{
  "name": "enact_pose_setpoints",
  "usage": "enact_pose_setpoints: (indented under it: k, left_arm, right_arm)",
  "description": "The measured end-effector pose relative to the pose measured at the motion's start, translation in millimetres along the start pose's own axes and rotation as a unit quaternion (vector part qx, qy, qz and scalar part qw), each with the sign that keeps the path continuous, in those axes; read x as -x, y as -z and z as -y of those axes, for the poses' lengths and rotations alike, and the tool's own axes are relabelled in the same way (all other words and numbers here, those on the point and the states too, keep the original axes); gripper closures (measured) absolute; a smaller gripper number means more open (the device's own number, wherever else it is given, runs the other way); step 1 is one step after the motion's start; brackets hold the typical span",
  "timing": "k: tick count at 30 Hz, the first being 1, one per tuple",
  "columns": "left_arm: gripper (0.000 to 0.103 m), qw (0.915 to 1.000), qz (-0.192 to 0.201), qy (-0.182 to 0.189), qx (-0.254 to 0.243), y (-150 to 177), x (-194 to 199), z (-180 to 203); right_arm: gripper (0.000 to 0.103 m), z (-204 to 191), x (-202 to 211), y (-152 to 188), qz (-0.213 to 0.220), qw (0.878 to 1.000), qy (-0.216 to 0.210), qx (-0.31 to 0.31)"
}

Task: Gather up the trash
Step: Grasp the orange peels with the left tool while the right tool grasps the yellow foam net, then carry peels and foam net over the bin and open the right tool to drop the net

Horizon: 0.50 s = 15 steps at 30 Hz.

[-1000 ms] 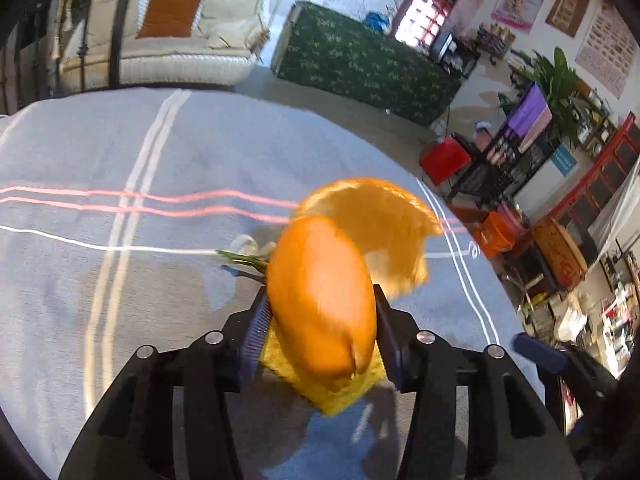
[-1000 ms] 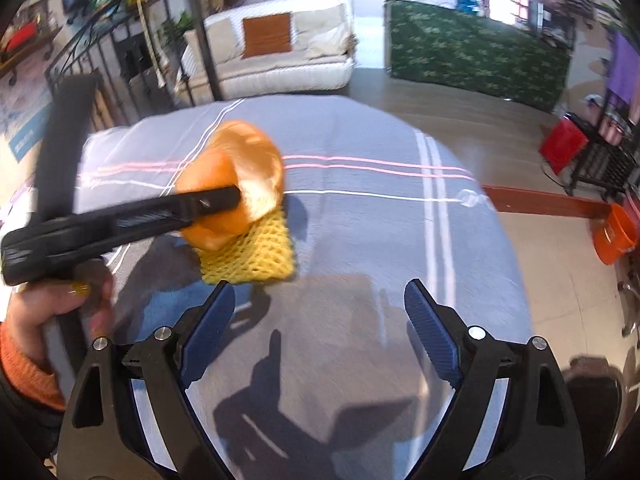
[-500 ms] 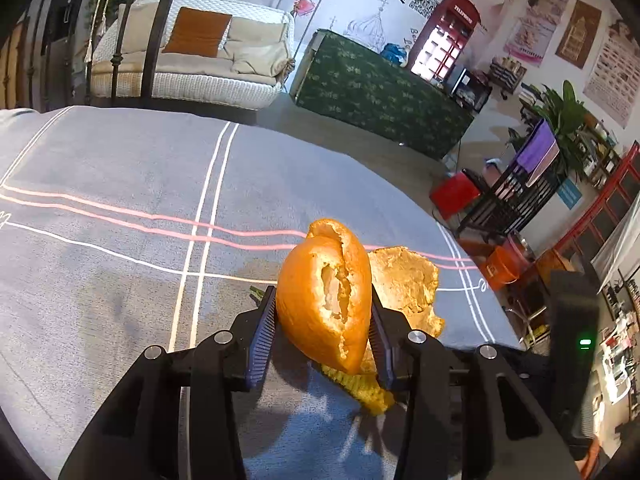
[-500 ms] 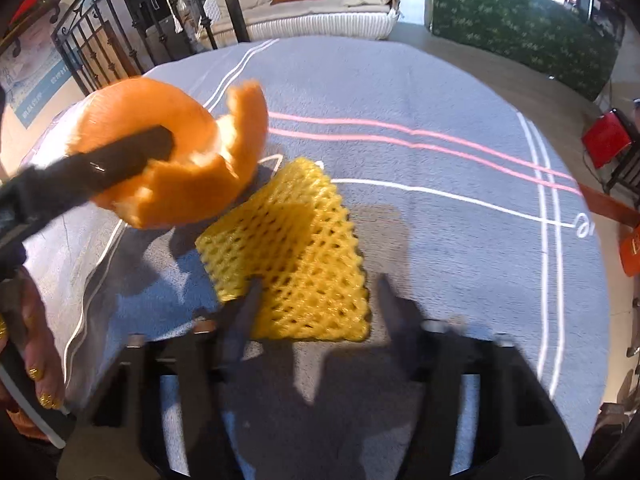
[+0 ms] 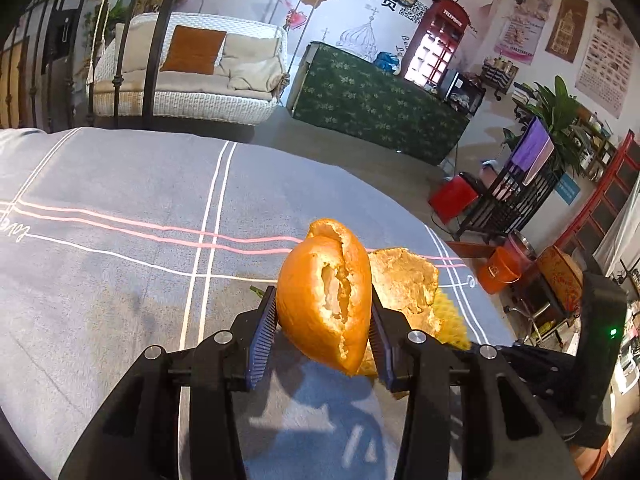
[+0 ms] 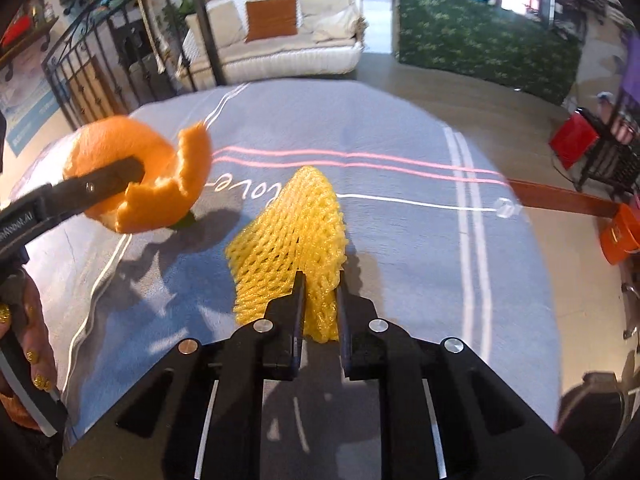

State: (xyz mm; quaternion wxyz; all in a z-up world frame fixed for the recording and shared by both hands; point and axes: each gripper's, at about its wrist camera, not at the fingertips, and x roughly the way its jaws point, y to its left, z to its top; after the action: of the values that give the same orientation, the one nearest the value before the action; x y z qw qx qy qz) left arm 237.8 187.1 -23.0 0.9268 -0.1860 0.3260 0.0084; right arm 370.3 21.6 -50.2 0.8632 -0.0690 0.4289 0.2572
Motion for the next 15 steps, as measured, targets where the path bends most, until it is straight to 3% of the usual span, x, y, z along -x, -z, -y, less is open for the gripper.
enact_pose_setpoints:
  k: [15]
  left_arm:
    - [0.061,0.9991,-0.012,0.032,-0.027,33.5,23.9,37.1]
  right_arm:
    - [0.088,35.9,82.2,52.9,0.072,0.995,0.05,-0.041]
